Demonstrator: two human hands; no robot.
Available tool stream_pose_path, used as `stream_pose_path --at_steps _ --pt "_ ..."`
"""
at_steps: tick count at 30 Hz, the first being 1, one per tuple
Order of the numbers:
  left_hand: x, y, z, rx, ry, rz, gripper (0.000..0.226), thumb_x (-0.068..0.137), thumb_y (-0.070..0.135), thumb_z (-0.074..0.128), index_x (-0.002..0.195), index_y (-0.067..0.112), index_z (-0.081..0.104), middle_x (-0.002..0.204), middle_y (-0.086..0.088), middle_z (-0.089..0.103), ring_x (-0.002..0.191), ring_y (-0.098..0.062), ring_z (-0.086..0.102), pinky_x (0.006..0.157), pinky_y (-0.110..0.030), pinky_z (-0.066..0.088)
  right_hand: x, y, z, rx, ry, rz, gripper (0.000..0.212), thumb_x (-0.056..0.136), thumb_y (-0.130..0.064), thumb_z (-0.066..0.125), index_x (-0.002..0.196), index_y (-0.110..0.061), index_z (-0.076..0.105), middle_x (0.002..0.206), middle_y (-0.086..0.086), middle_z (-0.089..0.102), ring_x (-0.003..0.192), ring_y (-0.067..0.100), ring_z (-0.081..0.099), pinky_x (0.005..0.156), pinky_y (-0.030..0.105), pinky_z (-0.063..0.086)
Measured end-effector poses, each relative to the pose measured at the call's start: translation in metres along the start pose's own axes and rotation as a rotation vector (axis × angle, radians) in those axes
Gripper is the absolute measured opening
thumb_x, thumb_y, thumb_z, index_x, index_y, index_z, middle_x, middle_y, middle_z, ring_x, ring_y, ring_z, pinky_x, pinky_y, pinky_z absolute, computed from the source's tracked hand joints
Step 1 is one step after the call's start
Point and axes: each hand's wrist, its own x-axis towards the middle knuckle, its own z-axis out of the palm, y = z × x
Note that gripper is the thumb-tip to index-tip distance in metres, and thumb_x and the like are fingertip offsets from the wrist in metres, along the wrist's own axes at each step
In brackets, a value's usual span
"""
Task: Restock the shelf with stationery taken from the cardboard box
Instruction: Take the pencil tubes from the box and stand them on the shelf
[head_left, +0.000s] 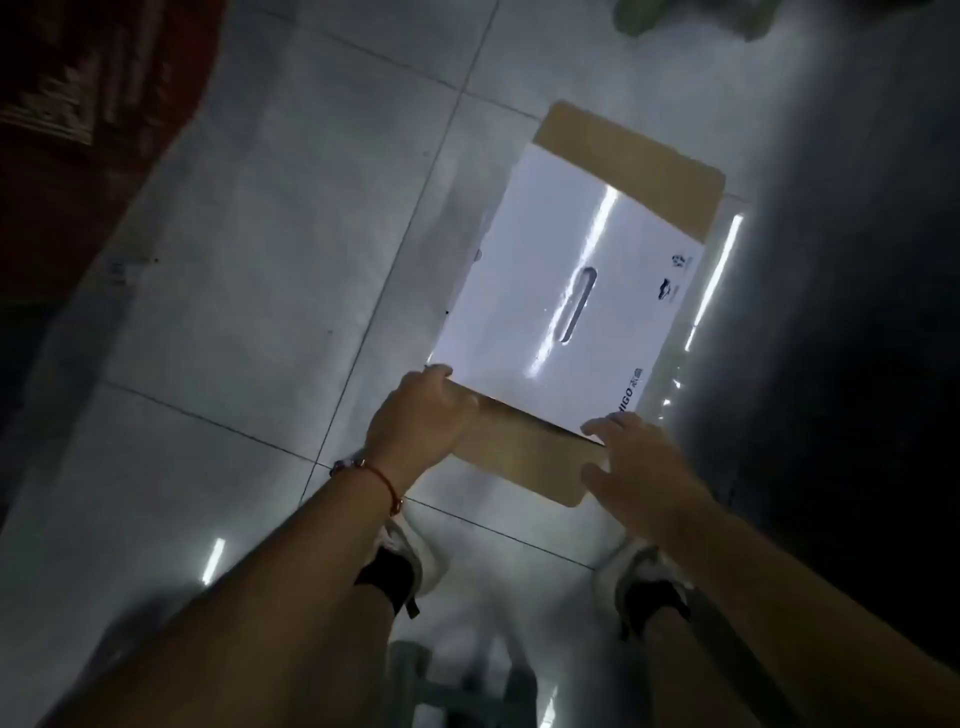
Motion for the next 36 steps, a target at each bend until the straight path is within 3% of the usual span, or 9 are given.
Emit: stream_pose_path --at_steps 7,11,15,20,23,26,28,31,36 --pt "0.092 -0.018 0.048 -0.283 0.167 0.025 0.085 0.086 0.048 0.066 0.154 0.025 0.021 0.150 -0.002 0.037 0.136 -0.021 0.040 0.108 -0.035 0.037 0.068 0.029 0.075 -0.027 0.270 -0.058 0.060 0.092 -0.029 0.051 0.149 -0.029 0.030 0.159 0.001 0.023 0.144 0.021 0.023 0.115 0.032 0.019" --pt "0.129 -0.042 0.060 -0.337 0.282 0.044 0.079 0.077 0.058 0.073 0.140 0.019 0.048 0.134 -0.001 0.058 0.122 -0.020 0.056 0.103 -0.038 0.046 0.108 0.053 0.114 -0.048 0.408 -0.095 0.078 0.090 -0.037 0.061 0.154 -0.028 0.018 0.163 0.006 0.013 0.150 0.029 0.011 0.121 0.042 0.013" --pt "0.141 -0.054 0.067 -0.517 0.163 0.073 0.036 0.084 0.044 0.073 0.109 0.018 0.070 0.101 0.003 0.075 0.094 -0.018 0.071 0.078 -0.036 0.059 0.139 0.067 0.144 -0.137 0.554 -0.156 0.094 0.064 -0.044 0.084 0.145 -0.015 0.044 0.150 0.018 0.041 0.136 0.043 0.041 0.109 0.055 0.033" --pt "0.153 -0.058 0.055 -0.572 -0.059 0.075 0.044 0.082 0.039 0.073 0.117 0.013 0.067 0.102 0.000 0.074 0.079 -0.011 0.069 0.054 -0.023 0.052 0.171 0.087 0.160 -0.209 0.712 -0.227 0.101 0.050 -0.053 0.087 0.135 -0.009 0.054 0.136 0.021 0.054 0.119 0.044 0.055 0.095 0.058 0.047" --pt "0.143 -0.052 0.052 -0.609 -0.080 0.084 0.047 0.080 0.036 0.074 0.118 0.011 0.064 0.101 -0.003 0.072 0.080 -0.014 0.067 0.057 -0.022 0.053 0.169 0.087 0.160 -0.244 0.719 -0.193 0.093 0.062 -0.047 0.083 0.138 -0.006 0.051 0.138 0.022 0.052 0.117 0.045 0.055 0.089 0.054 0.051" --pt "0.104 -0.038 0.051 -0.706 -0.079 0.081 0.029 0.088 0.027 0.069 0.112 0.012 0.064 0.090 -0.001 0.070 0.066 -0.010 0.063 0.044 -0.018 0.046 0.144 0.069 0.155 -0.251 0.720 -0.130 0.078 0.085 -0.029 0.068 0.148 -0.003 0.031 0.149 0.025 0.037 0.127 0.043 0.049 0.090 0.049 0.053" --pt "0.075 -0.027 0.049 -0.711 -0.068 0.130 0.028 0.089 0.023 0.069 0.114 0.011 0.063 0.086 -0.002 0.069 0.065 -0.011 0.062 0.043 -0.019 0.046 0.123 0.055 0.150 -0.292 0.748 -0.053 0.071 0.083 -0.015 0.069 0.143 0.004 0.037 0.142 0.029 0.045 0.113 0.039 0.061 0.074 0.042 0.059" --pt "0.030 -0.017 0.052 -0.602 -0.047 0.221 0.025 0.089 0.021 0.070 0.111 0.010 0.064 0.081 0.000 0.070 0.064 -0.011 0.062 0.048 -0.021 0.047 0.095 0.040 0.155 -0.268 0.768 -0.019 0.072 0.042 -0.007 0.090 0.109 0.007 0.068 0.104 0.027 0.070 0.057 0.027 0.068 0.037 0.030 0.049" --pt "-0.034 -0.019 0.070 -0.490 -0.091 0.330 0.022 0.092 0.023 0.067 0.113 0.019 0.064 0.110 0.001 0.072 0.098 -0.015 0.066 0.059 -0.024 0.053 0.046 0.045 0.172 -0.224 0.865 0.011 0.070 0.034 -0.005 0.091 0.100 0.004 0.072 0.073 0.011 0.066 0.041 0.018 0.059 0.033 0.026 0.043"
